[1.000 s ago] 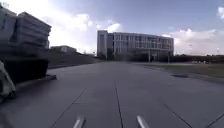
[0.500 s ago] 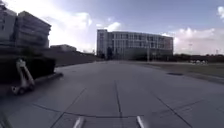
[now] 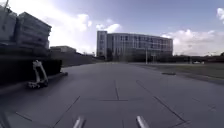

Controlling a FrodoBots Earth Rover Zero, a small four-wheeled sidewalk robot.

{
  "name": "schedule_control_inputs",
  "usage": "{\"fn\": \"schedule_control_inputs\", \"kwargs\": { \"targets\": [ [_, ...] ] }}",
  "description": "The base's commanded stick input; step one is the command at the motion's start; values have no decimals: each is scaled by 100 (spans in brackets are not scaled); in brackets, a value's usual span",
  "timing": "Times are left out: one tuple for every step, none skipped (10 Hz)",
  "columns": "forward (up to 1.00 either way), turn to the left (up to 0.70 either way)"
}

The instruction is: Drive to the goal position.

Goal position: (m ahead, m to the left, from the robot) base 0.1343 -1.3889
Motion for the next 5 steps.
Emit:
{"fn": "schedule_control_inputs", "kwargs": {
  "targets": [
    [-100,0],
    [-100,0],
    [-100,0],
    [-100,0],
    [-100,0]
  ]
}}
